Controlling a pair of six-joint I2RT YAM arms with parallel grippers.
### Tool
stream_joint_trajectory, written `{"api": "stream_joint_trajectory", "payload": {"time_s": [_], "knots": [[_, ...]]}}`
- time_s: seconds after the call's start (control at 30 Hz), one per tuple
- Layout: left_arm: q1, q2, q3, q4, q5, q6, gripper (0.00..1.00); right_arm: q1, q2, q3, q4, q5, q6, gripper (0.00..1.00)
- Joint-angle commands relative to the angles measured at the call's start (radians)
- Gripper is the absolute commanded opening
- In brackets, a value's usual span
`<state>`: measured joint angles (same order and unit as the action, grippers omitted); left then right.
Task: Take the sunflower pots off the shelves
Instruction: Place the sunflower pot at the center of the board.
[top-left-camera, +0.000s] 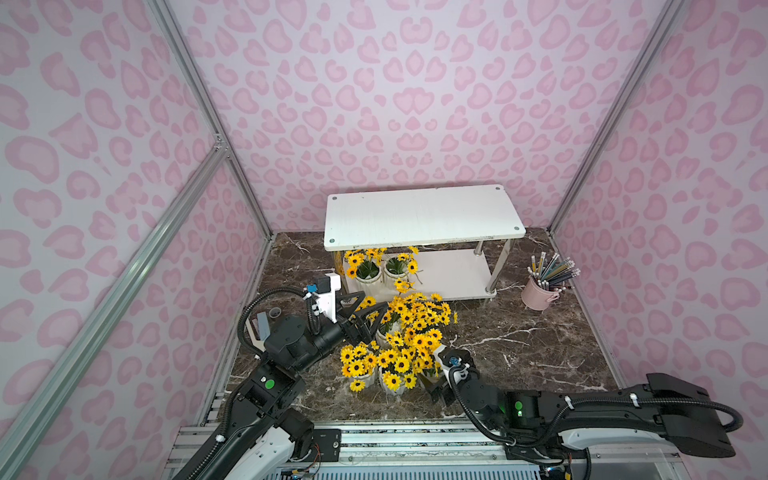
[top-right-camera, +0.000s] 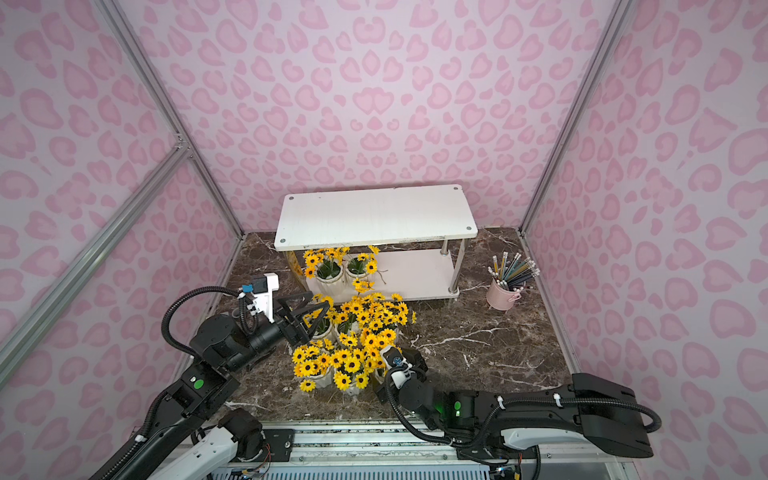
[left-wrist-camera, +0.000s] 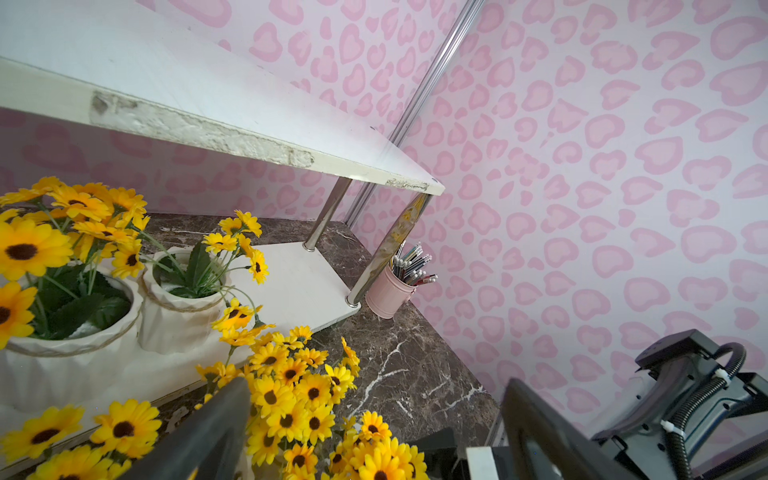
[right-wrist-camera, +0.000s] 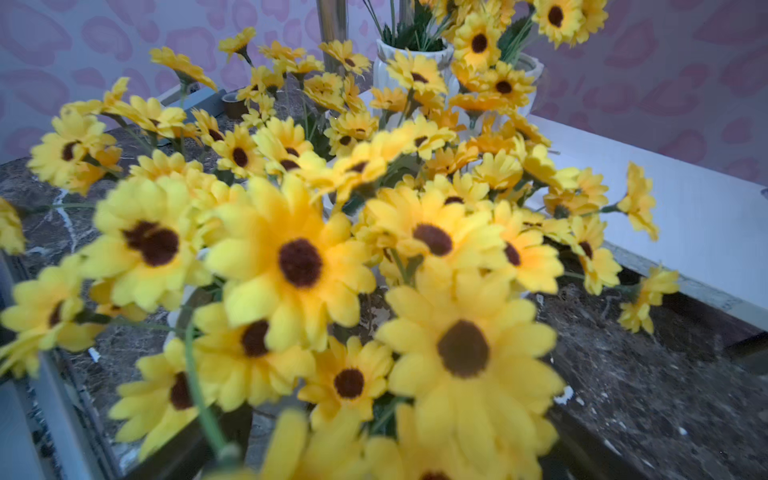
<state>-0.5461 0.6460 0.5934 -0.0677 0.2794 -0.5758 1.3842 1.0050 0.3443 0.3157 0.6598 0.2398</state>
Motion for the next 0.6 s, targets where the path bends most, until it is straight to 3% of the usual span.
{"api": "stream_joint_trajectory", "payload": {"time_s": [0.0,0.2,0.27,0.4,0.43,0.57], "knots": [[0.0,-0.008,0.014,-0.008,-0.019,0.004,0.97,0.016,-0.069,0.054,-0.147,0.027,-0.043,0.99],[0.0,-0.04,-0.005,-0.015,-0.036,-0.021,0.97,-0.011,-0.186,0.096,-0.113,0.057,-0.151,0.99],[0.0,-0.046,-0.014,-0.013,-0.041,-0.033,0.97,-0.096,-0.19,0.124,-0.108,0.005,-0.165,0.99],[0.0,-0.05,-0.036,-0.008,-0.055,-0.062,0.97,-0.391,-0.118,0.189,-0.087,-0.232,-0.145,0.99],[0.0,-0.053,-0.042,-0.01,-0.058,-0.066,0.97,-0.468,-0.085,0.197,-0.05,-0.302,-0.153,0.91],[0.0,-0.069,-0.053,-0.022,-0.08,-0.077,0.97,-0.614,0.06,0.244,0.054,-0.381,-0.134,0.7]]}}
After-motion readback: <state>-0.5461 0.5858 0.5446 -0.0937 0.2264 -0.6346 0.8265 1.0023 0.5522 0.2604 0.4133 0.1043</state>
